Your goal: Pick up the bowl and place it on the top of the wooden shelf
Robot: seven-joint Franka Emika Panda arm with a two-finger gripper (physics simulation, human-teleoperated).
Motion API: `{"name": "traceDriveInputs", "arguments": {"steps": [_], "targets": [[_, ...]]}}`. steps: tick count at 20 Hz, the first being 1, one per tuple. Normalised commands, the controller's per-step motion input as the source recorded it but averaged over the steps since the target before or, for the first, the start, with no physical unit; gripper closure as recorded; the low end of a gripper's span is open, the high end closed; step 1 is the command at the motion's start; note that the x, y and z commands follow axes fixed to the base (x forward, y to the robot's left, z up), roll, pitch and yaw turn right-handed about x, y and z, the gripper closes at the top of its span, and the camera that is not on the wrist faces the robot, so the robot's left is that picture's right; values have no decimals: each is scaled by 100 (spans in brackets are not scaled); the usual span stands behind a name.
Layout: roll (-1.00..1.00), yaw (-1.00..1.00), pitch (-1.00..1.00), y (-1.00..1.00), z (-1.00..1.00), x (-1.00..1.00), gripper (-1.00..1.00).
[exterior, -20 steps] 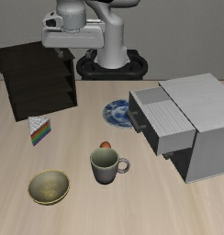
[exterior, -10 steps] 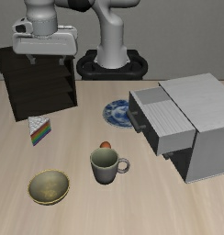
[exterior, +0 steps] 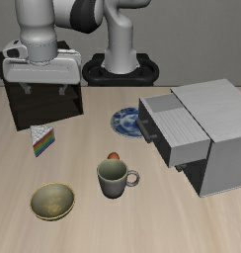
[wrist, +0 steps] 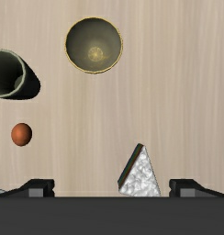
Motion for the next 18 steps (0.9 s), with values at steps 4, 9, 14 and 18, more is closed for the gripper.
{"name": "traceDriveInputs", "arguments": {"steps": [4,9,14,18], "targets": [[0,0,0,0,0,100,-100],[0,0,0,0,0,100,-100],[0,0,0,0,0,100,-100],[0,0,0,0,0,50,-100]]}}
